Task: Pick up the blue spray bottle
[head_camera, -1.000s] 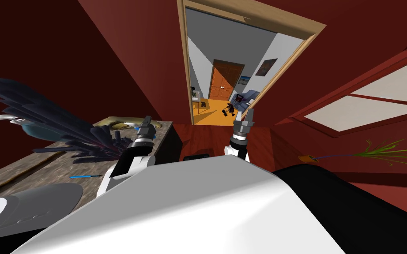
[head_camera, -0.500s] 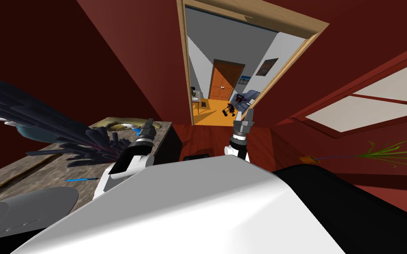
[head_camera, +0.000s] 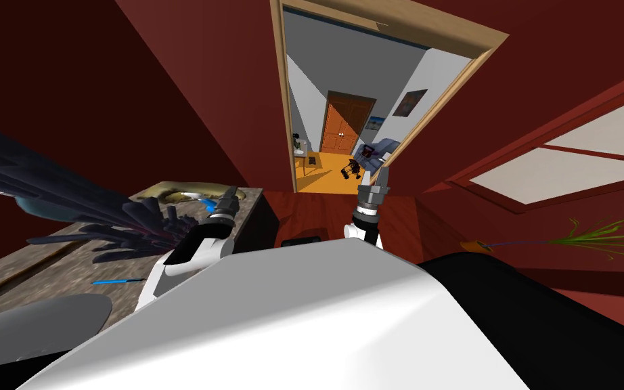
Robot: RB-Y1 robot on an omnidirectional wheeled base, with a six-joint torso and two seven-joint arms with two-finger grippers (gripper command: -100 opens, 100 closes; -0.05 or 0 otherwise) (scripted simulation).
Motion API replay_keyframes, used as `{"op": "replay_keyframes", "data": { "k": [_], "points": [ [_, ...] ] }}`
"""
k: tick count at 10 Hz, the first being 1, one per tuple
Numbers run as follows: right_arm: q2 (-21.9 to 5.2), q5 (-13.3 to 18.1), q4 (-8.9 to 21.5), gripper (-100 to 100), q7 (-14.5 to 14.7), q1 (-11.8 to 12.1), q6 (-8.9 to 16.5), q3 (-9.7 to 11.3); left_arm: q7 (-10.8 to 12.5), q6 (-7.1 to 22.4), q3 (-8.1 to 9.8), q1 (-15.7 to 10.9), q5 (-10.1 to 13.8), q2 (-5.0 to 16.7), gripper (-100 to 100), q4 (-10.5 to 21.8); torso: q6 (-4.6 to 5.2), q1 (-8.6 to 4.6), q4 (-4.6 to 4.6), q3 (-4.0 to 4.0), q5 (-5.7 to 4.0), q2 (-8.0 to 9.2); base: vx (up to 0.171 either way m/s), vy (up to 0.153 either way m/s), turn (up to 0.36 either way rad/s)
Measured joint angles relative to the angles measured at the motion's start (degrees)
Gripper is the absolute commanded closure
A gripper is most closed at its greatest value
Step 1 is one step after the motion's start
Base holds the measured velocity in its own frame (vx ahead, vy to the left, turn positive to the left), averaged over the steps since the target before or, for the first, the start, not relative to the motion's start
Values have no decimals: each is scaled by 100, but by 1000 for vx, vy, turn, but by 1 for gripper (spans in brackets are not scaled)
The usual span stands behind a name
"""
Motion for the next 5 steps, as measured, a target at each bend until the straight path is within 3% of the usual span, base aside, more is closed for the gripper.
{"op": "replay_keyframes", "data": {
  "k": [5],
  "points": [
    [0, 0, 0, 0, 0, 0, 0, 0, -136, 807, 172, -69, 107, 170, -100, -46, 0, -2, -1, -2, -1, -4, 34, -11, 3]
  ]
}}
